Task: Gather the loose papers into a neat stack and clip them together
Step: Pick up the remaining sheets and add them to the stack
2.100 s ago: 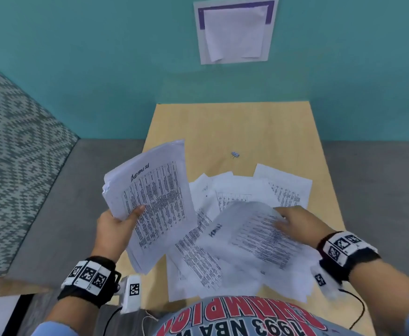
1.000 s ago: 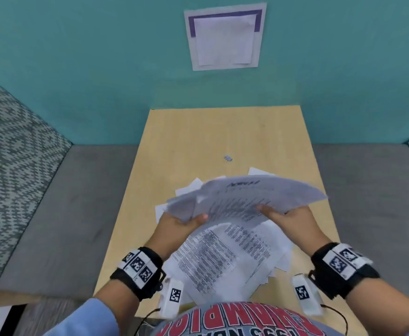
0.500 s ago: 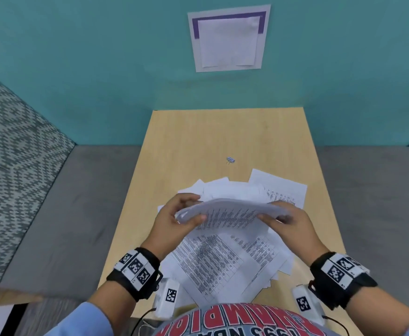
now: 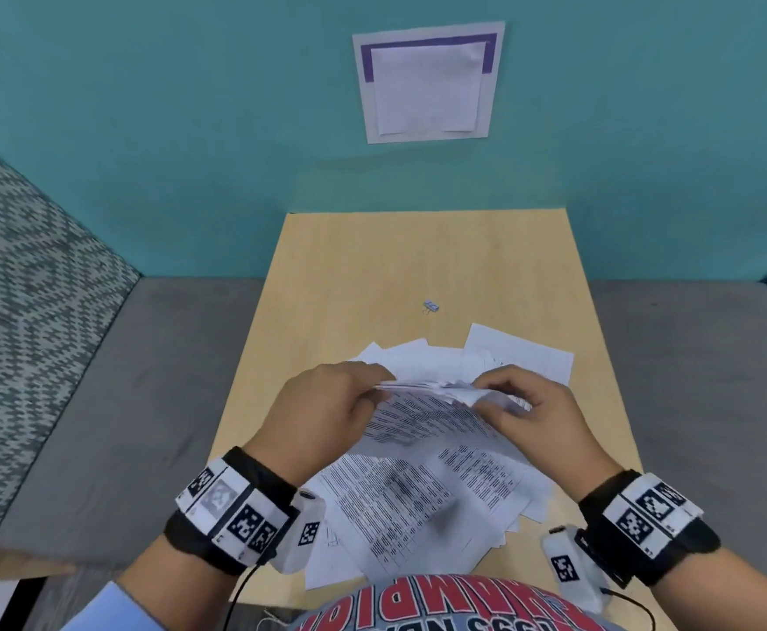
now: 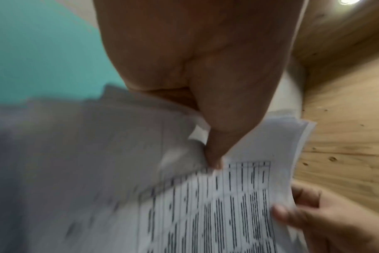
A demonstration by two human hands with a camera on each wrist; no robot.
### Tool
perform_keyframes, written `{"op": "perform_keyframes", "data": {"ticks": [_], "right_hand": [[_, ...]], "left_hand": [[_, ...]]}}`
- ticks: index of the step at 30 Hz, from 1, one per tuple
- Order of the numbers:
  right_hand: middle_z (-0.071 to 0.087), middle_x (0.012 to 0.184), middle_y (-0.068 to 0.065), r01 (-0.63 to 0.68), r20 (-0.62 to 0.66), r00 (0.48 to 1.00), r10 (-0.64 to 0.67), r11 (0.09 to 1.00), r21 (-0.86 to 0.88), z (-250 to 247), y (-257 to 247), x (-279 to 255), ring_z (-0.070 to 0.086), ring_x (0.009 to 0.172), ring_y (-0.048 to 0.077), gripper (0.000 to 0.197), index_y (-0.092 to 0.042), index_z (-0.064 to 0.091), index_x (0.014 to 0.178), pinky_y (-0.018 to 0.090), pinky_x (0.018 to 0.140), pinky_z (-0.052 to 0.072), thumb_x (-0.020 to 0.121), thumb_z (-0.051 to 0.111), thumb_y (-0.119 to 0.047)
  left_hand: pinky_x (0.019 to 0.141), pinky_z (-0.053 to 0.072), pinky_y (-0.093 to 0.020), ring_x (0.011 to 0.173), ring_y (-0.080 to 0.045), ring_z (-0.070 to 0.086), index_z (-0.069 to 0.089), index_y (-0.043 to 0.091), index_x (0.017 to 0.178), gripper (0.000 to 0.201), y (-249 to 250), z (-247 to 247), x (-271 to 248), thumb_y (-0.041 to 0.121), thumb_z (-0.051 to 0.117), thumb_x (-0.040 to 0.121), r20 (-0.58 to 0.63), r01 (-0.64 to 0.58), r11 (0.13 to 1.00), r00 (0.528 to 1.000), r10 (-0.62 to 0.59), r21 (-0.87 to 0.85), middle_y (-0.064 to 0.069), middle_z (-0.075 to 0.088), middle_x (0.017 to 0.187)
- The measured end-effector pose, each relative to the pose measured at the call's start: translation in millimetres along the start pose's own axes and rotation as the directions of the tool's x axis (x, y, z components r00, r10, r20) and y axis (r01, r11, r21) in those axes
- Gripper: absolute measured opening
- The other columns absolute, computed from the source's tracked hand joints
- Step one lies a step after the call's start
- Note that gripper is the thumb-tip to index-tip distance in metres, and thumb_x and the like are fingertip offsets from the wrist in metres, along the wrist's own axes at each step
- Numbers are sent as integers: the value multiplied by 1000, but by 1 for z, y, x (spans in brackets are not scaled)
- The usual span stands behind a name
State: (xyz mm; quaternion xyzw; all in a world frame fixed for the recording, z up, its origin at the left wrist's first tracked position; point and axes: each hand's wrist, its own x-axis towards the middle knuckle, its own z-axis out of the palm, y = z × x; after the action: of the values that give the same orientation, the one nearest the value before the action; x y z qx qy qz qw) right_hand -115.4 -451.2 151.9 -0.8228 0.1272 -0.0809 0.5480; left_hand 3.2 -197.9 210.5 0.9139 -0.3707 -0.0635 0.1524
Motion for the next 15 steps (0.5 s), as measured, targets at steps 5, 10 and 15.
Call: {"op": "perform_keyframes", "data": {"ticks": [5, 10, 15], "right_hand": [[72, 102, -13, -278, -183, 943, 278, 960, 22, -52, 46, -7, 67, 94, -5, 65, -26, 65, 110, 15, 86, 51, 58, 98, -44], [61, 59, -13, -187, -51, 976, 212, 934, 305, -68, 16, -5, 60, 54, -1, 32, -7, 56, 70, 14, 61, 51, 70, 88, -11], [83, 94, -9, -14, -130, 989, 65, 933, 359, -69, -3, 1, 77, 86, 7, 25, -18, 81, 96, 19, 78, 61, 78, 82, -1]], "left_hand": [[88, 60, -32, 98, -10, 76, 77, 22, 112, 17, -35, 0, -11, 12, 68, 102, -88, 98, 746, 975, -206, -659, 6, 82, 105], [95, 56, -27, 105, -12, 75, 79, 14, 112, 21, -53, 10, -23, 23, 75, 94, -56, 145, 483, 924, -378, -863, 4, 82, 111], [83, 60, -38, 92, -23, 74, 81, 14, 103, 32, -67, 38, -23, 39, 87, 83, 5, 196, 388, 897, -442, -900, -12, 83, 99]]}}
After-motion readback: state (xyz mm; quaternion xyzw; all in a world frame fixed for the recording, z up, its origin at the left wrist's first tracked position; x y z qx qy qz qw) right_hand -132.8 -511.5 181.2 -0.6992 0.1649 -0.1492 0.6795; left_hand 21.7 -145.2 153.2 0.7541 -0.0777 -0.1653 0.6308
